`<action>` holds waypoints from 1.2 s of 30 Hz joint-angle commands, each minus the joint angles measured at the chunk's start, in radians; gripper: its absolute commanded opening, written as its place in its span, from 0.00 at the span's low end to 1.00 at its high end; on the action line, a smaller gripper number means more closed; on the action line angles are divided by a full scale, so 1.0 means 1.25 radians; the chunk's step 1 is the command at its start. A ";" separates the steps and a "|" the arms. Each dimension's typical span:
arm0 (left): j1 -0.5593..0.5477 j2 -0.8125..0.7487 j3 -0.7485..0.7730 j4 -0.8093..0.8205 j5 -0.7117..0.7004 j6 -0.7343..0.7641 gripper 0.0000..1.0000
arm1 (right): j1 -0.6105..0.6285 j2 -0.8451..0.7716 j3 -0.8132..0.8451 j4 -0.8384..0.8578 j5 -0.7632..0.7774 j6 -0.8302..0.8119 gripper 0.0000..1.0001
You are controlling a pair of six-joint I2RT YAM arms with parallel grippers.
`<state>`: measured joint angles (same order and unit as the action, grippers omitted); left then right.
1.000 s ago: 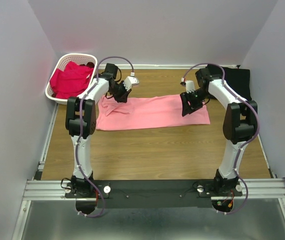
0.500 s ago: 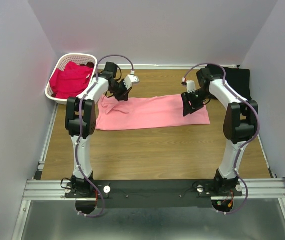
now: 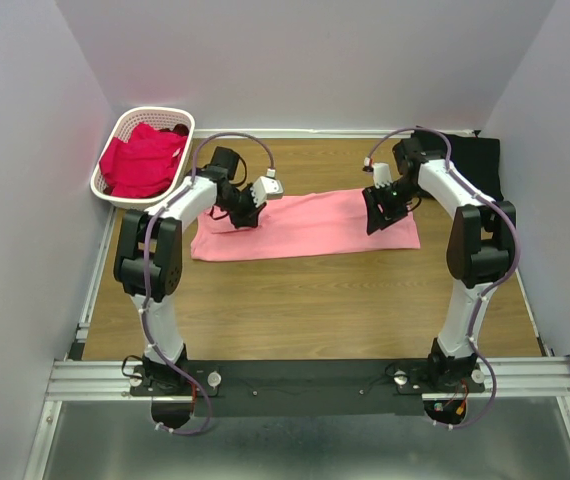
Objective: Fold and stack the t-shirts
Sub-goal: Fold the tshirt
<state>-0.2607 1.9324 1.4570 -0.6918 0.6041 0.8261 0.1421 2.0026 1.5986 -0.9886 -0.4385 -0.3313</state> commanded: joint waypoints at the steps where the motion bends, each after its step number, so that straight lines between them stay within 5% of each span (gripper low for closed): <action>1: -0.009 -0.025 -0.048 0.032 0.009 0.012 0.00 | -0.004 -0.023 0.001 -0.006 0.010 -0.007 0.59; 5: -0.015 -0.041 -0.081 0.050 0.003 0.012 0.00 | -0.004 -0.017 0.011 -0.007 0.011 -0.005 0.59; 12: -0.031 -0.062 -0.088 0.018 0.010 0.044 0.34 | -0.004 -0.004 0.032 -0.009 0.006 -0.004 0.60; 18: 0.027 -0.077 -0.009 0.008 0.082 -0.012 0.34 | -0.006 -0.007 0.033 -0.010 0.002 -0.004 0.60; 23: 0.040 -0.025 0.028 0.044 0.026 -0.073 0.32 | -0.007 -0.008 0.038 -0.010 0.002 -0.002 0.60; 36: -0.050 0.057 0.000 0.098 -0.076 -0.123 0.25 | -0.030 0.042 0.099 -0.010 0.037 -0.017 0.59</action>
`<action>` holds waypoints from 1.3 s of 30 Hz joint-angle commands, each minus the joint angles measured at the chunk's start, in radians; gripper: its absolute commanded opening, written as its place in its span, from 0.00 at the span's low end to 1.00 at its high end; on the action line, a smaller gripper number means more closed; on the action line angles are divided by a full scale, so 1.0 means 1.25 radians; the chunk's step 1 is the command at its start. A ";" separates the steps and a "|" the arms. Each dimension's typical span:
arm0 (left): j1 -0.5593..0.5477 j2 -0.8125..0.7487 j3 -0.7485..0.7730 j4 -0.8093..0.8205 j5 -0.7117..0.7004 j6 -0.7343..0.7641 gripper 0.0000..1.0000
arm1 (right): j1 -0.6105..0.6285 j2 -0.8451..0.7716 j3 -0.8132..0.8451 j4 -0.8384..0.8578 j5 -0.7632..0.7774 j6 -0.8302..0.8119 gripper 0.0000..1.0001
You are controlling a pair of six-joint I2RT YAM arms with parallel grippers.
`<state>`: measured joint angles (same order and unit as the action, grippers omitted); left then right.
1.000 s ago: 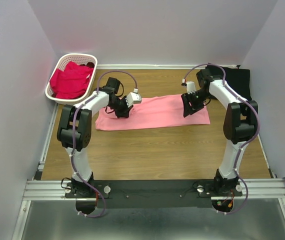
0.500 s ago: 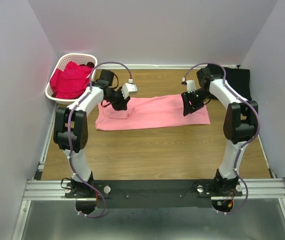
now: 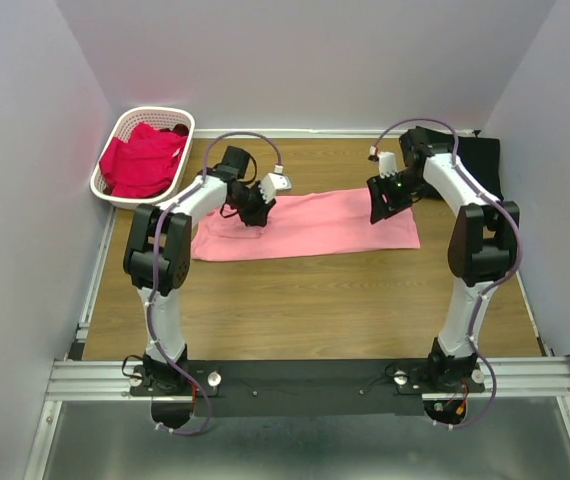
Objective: Fold and stack the t-shirts
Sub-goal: Fold the tshirt
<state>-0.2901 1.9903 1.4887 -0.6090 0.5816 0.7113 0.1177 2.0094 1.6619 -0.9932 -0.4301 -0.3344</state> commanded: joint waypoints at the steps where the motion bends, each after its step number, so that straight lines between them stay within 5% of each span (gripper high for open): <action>1: -0.032 0.010 -0.028 0.037 -0.064 -0.038 0.25 | -0.012 0.045 0.068 -0.006 0.035 -0.016 0.59; 6: -0.029 -0.041 -0.035 0.020 -0.076 -0.052 0.26 | -0.012 0.112 0.137 -0.006 0.065 -0.027 0.59; 11: 0.004 -0.148 -0.079 0.036 -0.082 -0.117 0.38 | -0.012 0.180 0.202 -0.004 0.119 -0.042 0.59; 19: 0.068 -0.143 -0.170 0.106 -0.114 -0.234 0.41 | -0.012 0.215 0.144 0.018 0.193 -0.052 0.58; 27: 0.142 -0.090 -0.035 0.147 -0.144 -0.288 0.38 | -0.012 0.120 0.023 0.036 0.176 -0.061 0.51; 32: 0.149 -0.038 0.088 0.126 -0.158 -0.268 0.42 | -0.018 0.087 0.142 0.036 0.105 -0.007 0.56; 39: 0.150 0.080 0.225 0.119 -0.223 -0.282 0.46 | -0.027 0.221 0.338 0.039 0.182 0.004 0.55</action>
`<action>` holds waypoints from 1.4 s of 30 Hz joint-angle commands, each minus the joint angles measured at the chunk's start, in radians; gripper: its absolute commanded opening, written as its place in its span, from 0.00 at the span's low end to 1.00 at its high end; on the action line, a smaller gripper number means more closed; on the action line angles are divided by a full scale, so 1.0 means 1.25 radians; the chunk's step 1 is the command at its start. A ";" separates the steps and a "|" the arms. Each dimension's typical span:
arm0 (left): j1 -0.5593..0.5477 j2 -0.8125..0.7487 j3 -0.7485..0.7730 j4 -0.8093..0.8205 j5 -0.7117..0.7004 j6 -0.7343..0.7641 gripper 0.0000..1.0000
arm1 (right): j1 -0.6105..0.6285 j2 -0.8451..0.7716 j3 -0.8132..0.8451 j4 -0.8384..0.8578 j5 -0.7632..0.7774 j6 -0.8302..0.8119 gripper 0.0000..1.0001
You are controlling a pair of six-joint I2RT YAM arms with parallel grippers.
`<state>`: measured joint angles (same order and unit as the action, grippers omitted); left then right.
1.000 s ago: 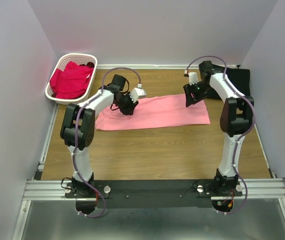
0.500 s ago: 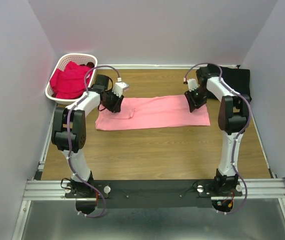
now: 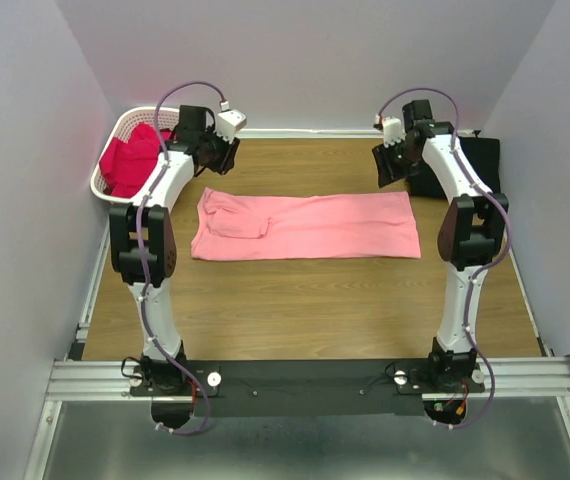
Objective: Fold and stack the t-shirts
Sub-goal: Fold the tshirt
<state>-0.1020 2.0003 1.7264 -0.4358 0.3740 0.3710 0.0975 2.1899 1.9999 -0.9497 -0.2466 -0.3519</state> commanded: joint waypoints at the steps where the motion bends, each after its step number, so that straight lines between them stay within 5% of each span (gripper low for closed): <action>1: -0.002 0.082 0.038 -0.019 -0.061 -0.011 0.46 | -0.010 0.092 0.079 0.005 0.044 0.019 0.55; 15: 0.023 0.103 -0.100 0.011 -0.196 0.008 0.39 | -0.024 0.171 -0.023 0.071 0.162 -0.019 0.52; 24: 0.057 0.189 -0.047 -0.014 -0.259 -0.010 0.27 | -0.058 0.134 -0.120 0.088 0.181 -0.047 0.52; 36: 0.004 0.087 0.074 -0.060 -0.075 0.019 0.43 | -0.058 0.049 -0.051 0.056 0.077 -0.024 0.57; 42: -0.026 -0.050 -0.081 -0.078 -0.081 -0.011 0.43 | -0.056 -0.009 -0.060 -0.003 0.024 -0.050 0.59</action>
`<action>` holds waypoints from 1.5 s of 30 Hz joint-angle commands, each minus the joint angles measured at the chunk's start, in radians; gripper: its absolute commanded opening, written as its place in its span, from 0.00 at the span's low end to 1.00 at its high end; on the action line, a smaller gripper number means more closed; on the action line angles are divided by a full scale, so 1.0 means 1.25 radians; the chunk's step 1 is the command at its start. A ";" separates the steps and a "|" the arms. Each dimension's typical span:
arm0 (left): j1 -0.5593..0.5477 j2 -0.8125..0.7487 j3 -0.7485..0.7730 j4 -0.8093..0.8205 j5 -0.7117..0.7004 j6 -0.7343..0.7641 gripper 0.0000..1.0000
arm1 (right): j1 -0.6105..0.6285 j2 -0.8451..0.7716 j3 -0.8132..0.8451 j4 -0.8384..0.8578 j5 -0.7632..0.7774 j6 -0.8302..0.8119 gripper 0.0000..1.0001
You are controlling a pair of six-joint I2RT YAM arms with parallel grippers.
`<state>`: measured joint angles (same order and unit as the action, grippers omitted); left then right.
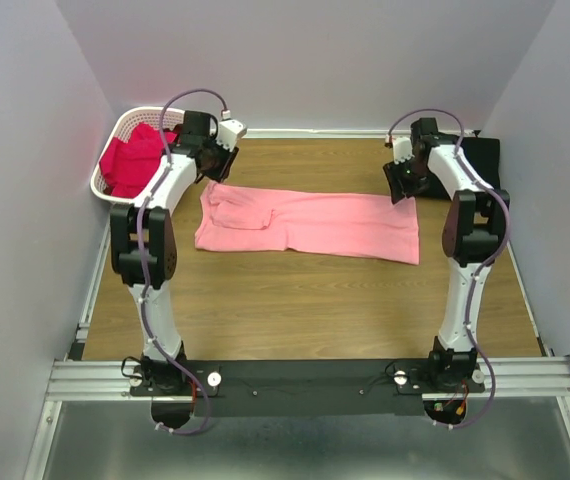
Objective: Fold and stack the t-shirts
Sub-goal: Fold the tshirt
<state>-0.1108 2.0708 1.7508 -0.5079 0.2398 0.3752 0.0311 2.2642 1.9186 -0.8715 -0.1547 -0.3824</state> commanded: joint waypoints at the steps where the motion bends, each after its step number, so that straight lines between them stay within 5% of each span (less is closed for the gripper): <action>1: -0.023 -0.121 -0.131 -0.016 0.024 -0.023 0.43 | 0.000 -0.077 -0.006 -0.069 -0.049 -0.031 0.59; 10: -0.066 -0.199 -0.360 0.009 0.029 -0.106 0.40 | 0.027 -0.043 -0.094 -0.082 -0.024 -0.078 0.58; 21: -0.057 -0.048 -0.320 0.036 -0.049 -0.136 0.37 | 0.055 -0.130 -0.331 -0.053 0.028 -0.139 0.53; 27: -0.037 0.235 0.125 -0.124 -0.094 -0.043 0.36 | 0.202 -0.297 -0.530 -0.073 -0.056 -0.074 0.53; 31: -0.040 0.389 0.614 -0.229 -0.068 -0.003 0.41 | 0.309 -0.369 -0.469 -0.130 -0.235 0.012 0.57; 32: -0.041 0.383 0.641 -0.226 -0.063 -0.003 0.42 | 0.306 -0.373 -0.441 -0.145 -0.237 0.027 0.57; 39: -0.052 0.049 0.220 0.020 0.029 -0.046 0.66 | 0.302 -0.339 -0.337 -0.146 -0.127 -0.027 0.57; 42: -0.052 -0.050 0.081 0.070 0.073 -0.088 0.98 | 0.303 -0.306 -0.357 -0.101 -0.109 -0.039 0.57; 45: -0.051 -0.140 -0.038 0.139 0.082 -0.112 0.98 | 0.303 -0.257 -0.378 -0.066 -0.091 -0.045 0.56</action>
<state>-0.1722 1.9835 1.8301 -0.4603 0.2710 0.2932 0.4065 1.8629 1.4841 -1.0042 -0.3180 -0.4129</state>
